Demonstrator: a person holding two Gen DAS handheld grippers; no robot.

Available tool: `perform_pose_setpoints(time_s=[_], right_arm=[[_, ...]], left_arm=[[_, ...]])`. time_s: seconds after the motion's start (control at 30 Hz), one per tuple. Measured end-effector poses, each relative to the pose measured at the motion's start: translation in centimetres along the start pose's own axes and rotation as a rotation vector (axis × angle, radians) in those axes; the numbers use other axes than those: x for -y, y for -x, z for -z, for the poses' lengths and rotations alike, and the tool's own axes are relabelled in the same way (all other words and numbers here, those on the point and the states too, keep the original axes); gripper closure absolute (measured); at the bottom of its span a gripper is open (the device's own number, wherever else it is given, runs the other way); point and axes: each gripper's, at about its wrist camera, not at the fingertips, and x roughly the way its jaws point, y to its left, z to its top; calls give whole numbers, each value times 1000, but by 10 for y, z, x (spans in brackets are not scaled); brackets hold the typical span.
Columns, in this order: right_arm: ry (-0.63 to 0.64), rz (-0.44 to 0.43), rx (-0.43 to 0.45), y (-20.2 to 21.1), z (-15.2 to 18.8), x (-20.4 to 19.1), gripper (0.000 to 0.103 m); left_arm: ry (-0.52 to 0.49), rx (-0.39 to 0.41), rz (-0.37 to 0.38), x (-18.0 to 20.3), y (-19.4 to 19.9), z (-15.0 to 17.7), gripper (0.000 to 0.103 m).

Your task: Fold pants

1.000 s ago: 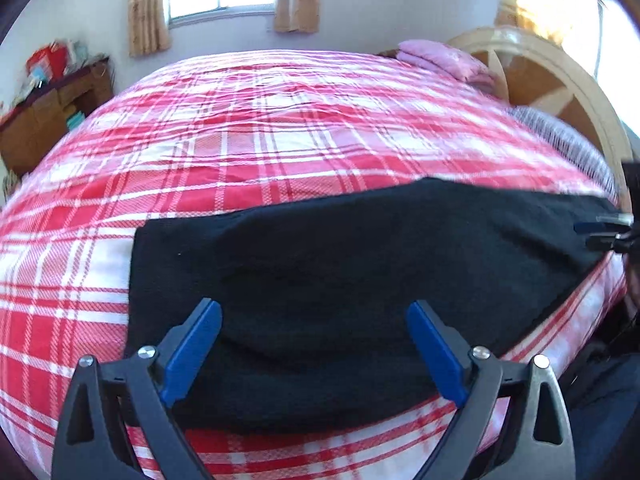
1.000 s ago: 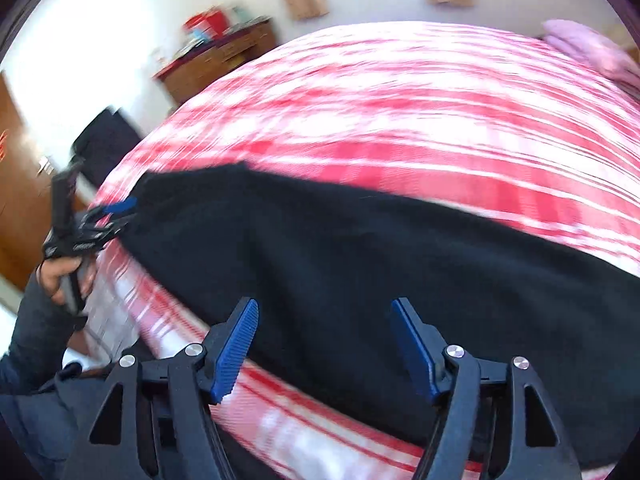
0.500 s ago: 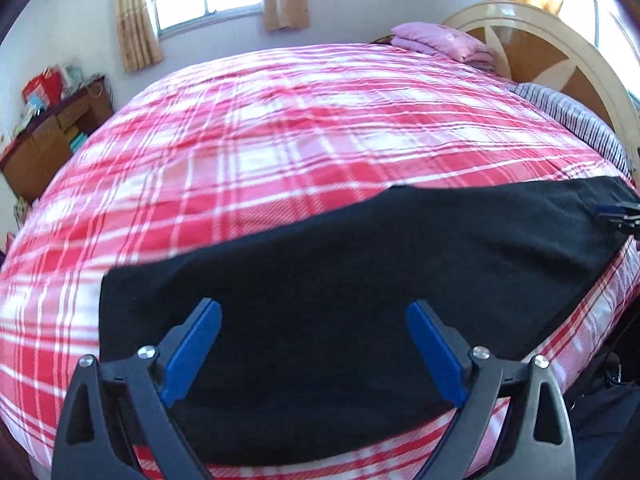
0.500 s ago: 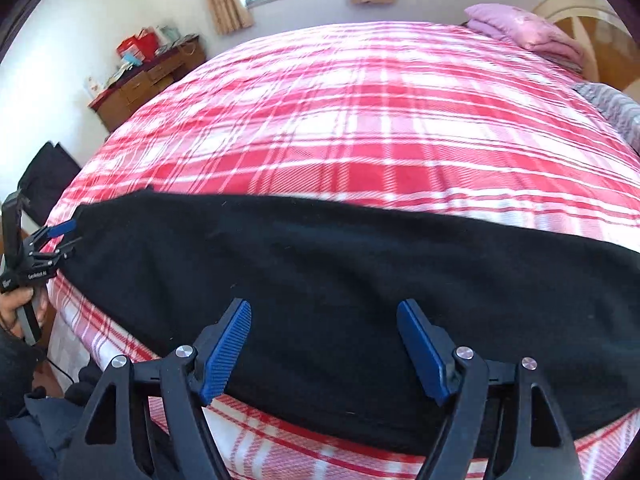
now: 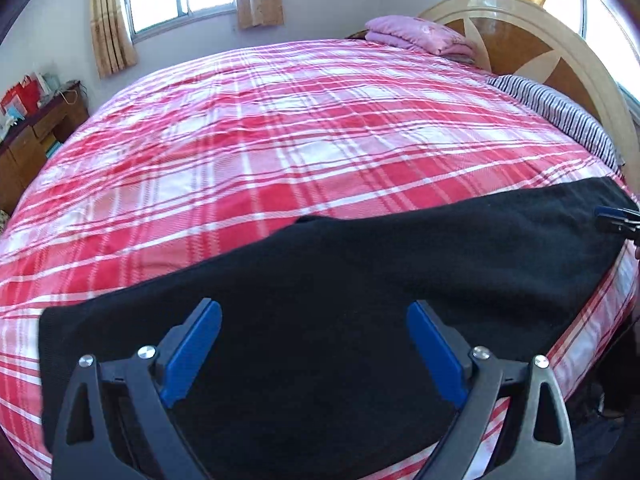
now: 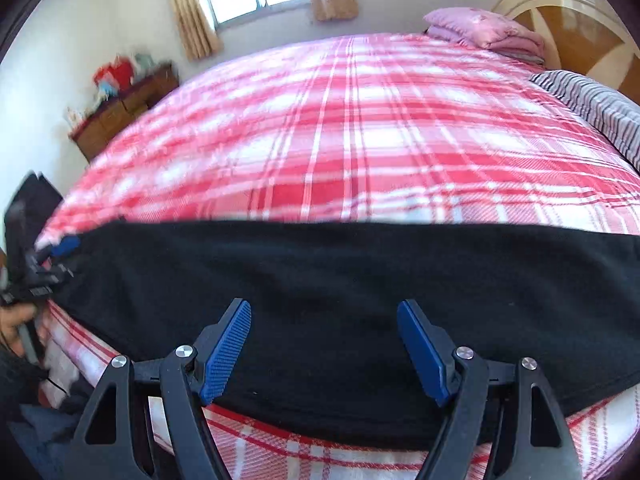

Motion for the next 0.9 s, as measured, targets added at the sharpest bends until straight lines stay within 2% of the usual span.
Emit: perform_pose_setpoints(time_s=[0.13, 0.17, 0.3, 0.4, 0.47, 0.53, 0.63, 0.73, 0.8, 0.9], right_arm=[[-91, 69, 109, 39, -12, 32, 26], [-154, 87, 149, 56, -15, 53, 26], [-347, 136, 243, 105, -10, 120, 26], [-444, 213, 260, 128, 3, 161, 26], [-503, 241, 231, 133, 11, 189, 26], [-562, 223, 189, 129, 17, 210, 26], [-644, 119, 144, 112, 29, 233, 26], [-686, 59, 111, 95, 37, 241, 39], [-676, 57, 122, 95, 38, 239, 42], [-669, -4, 116, 95, 36, 234, 49]], left_arm=[[-4, 45, 46, 17, 7, -4, 6], [-13, 49, 51, 21, 8, -3, 6], [-58, 31, 19, 31, 2, 2, 6], [-51, 19, 18, 31, -3, 5, 6], [-51, 7, 15, 32, -6, 7, 6], [-53, -3, 8, 32, -9, 11, 6], [-57, -23, -6, 34, -15, 17, 6], [-63, -21, -16, 34, -15, 19, 6], [-58, -18, -14, 32, -14, 20, 6], [-38, -17, -10, 27, -14, 20, 6]])
